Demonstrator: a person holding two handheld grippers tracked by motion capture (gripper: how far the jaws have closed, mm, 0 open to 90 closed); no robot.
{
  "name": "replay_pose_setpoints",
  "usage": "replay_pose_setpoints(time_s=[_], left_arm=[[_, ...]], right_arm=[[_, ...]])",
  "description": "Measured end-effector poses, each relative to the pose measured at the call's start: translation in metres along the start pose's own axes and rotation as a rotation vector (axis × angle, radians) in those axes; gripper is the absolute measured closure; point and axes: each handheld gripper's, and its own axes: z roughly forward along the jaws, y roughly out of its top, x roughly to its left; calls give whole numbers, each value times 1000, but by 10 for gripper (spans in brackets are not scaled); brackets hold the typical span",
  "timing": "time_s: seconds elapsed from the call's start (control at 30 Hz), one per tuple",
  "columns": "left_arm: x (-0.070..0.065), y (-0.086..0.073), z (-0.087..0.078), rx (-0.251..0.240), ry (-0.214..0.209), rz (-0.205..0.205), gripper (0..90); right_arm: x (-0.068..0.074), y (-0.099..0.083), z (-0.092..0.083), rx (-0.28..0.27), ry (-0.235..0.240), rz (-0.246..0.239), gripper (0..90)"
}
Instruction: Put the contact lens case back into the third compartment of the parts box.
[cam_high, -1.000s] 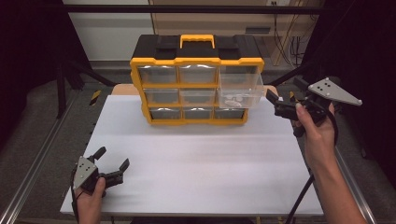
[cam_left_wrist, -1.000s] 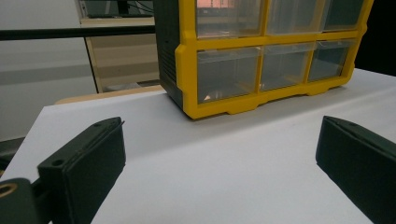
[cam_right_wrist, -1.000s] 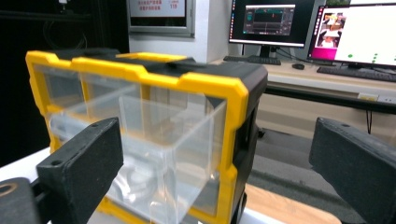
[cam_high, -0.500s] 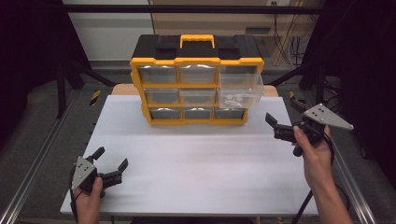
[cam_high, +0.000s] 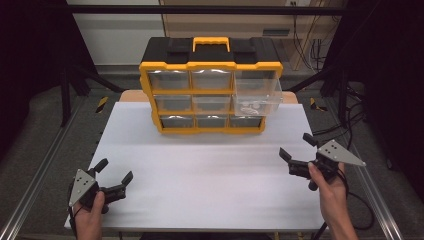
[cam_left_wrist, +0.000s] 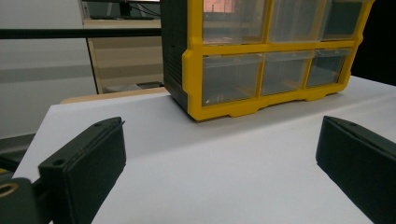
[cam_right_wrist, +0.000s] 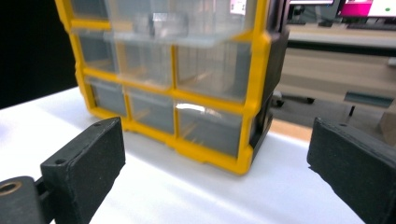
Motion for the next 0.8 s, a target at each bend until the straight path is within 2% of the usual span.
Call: replay_pose_setpoints(time_s=[0.1,0.27,0.33,0.57,0.67,0.8], left_arm=[[-1,0,-3,-6,4,-6,14],[-4,1,-10,-20,-16,-26,14],[-5,0,-13,-23,-19,-26,14],[-6,-1,-10,-26,-35,-33,13],[-7,-2,-9,-28,-37,-32,13],[-8,-3,-7,-20,-37,-30,13]], right_arm=[[3,-15,1,20,3,-5,53],[8,-34,3,34,15,14,54],[10,-40,5,33,16,11,53],[19,-59,11,14,43,61,49],[23,-66,13,16,39,41,49],[28,-68,14,22,69,12,54]])
